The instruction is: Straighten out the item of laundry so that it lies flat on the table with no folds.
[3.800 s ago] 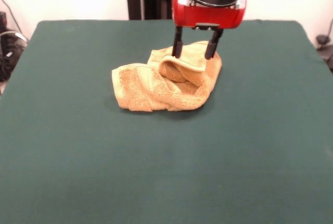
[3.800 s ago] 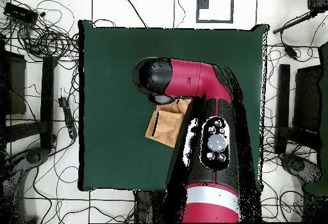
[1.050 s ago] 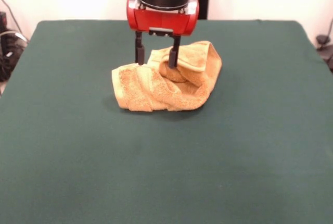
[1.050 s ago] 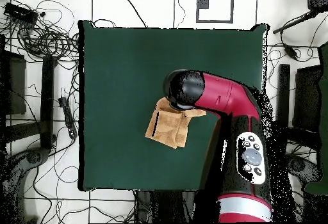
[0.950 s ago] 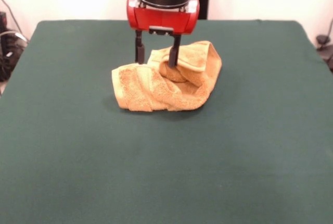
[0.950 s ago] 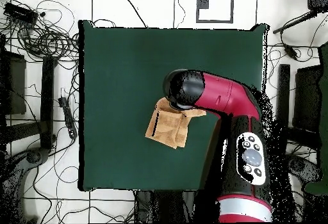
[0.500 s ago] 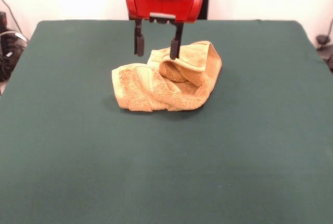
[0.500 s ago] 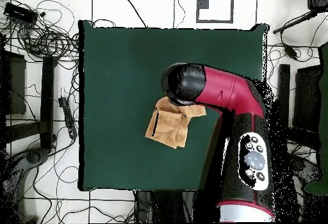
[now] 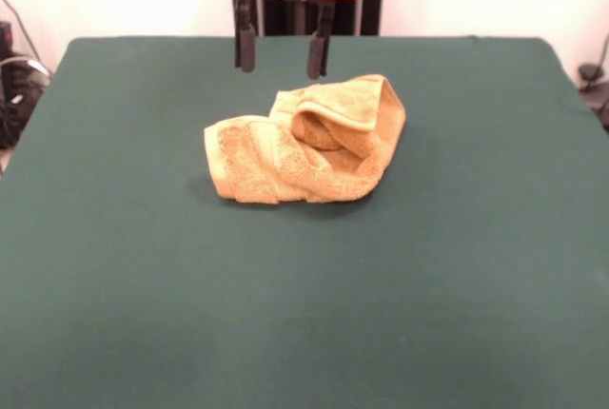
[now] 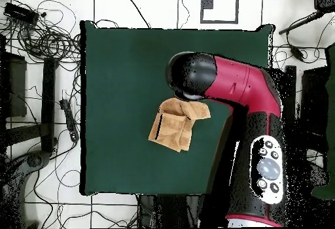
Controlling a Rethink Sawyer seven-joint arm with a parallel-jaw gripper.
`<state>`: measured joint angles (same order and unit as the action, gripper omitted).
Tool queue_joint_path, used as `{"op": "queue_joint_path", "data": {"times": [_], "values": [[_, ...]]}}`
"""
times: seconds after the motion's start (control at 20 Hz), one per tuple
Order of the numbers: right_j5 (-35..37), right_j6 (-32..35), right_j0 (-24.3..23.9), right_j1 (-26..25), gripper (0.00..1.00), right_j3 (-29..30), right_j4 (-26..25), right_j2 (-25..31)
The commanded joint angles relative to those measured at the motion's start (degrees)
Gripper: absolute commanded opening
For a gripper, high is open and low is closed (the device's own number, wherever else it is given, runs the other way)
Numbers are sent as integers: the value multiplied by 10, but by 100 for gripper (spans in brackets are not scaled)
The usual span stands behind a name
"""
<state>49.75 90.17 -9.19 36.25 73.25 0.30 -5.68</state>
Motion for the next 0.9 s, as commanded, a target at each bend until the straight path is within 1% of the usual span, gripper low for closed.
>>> {"op": "queue_joint_path", "data": {"times": [0.05, 0.7, 0.9], "values": [[51, 65, 15, -20, 100, 13, 8, 46], [58, 60, 15, -19, 100, 11, 6, 47], [50, 57, 15, -20, 100, 16, 5, 49]]}}
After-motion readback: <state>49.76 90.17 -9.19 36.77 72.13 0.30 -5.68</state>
